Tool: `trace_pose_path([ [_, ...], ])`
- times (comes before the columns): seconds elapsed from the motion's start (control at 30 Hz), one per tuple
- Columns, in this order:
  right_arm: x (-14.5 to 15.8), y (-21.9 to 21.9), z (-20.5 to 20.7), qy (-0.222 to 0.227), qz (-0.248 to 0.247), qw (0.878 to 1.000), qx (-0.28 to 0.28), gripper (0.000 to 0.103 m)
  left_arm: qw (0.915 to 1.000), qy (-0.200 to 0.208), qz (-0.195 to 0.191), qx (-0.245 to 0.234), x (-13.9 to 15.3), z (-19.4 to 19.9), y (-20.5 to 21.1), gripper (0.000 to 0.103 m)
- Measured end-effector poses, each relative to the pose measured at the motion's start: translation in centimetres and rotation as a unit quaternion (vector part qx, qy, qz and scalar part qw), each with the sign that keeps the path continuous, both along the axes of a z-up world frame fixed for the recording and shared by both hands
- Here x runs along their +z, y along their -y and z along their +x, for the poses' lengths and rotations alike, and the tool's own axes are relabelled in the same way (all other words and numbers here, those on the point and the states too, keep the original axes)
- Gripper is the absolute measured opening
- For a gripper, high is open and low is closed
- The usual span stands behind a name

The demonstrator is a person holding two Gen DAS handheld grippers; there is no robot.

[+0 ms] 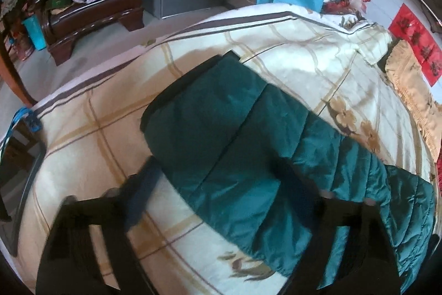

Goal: Fold large clothes
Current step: 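Grasp the jacket sleeve with the left gripper, then lift the sleeve with the left gripper and fold it across the jacket body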

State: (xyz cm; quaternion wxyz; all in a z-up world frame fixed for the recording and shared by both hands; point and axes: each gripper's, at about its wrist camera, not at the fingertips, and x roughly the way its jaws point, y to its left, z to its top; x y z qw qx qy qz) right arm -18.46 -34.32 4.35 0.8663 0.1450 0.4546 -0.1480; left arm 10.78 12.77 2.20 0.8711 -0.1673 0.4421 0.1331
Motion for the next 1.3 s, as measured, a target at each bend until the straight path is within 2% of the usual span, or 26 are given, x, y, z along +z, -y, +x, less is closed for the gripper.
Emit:
trace_pose_path([
  [0.03,-0.1,0.0,0.1,-0.001,0.001,1.000,0.000,0.103,1.0000,0.001,0.002,-0.006,0.1,0.1,0.2,0.067],
  [0.1,-0.1,-0.1,0.1,0.000,0.004,1.000,-0.001,0.103,0.9998,0.008,0.000,-0.019,0.3,0.2,0.4,0.040],
  [0.17,-0.1,-0.2,0.1,-0.001,0.004,1.000,-0.001,0.103,0.9992,0.020,-0.021,-0.027,0.6,-0.1,0.4,0.021],
  [0.2,-0.1,-0.2,0.1,-0.001,0.004,1.000,0.000,0.103,0.9987,0.027,-0.032,-0.027,0.9,-0.3,0.3,0.018],
  [0.47,-0.2,-0.3,-0.4,0.003,0.012,1.000,0.002,0.103,0.9928,0.073,-0.071,-0.063,4.6,-2.7,1.9,0.015],
  [0.63,0.0,-0.5,-1.0,0.006,0.012,1.000,0.004,0.103,0.9883,0.085,-0.080,-0.098,6.8,-3.9,4.4,0.015],
  [0.8,0.7,-0.1,-1.9,0.016,0.013,1.000,-0.001,0.103,0.9844,0.094,-0.073,-0.130,8.5,-5.2,7.6,0.014],
  [1.07,1.0,0.0,-2.8,0.020,0.011,1.000,-0.002,0.103,0.9753,0.111,-0.035,-0.188,11.1,-7.7,14.0,0.014],
  [1.3,1.1,0.1,-3.0,0.021,0.014,1.000,-0.001,0.103,0.9644,0.109,-0.040,-0.238,12.0,-9.2,18.8,0.014],
])
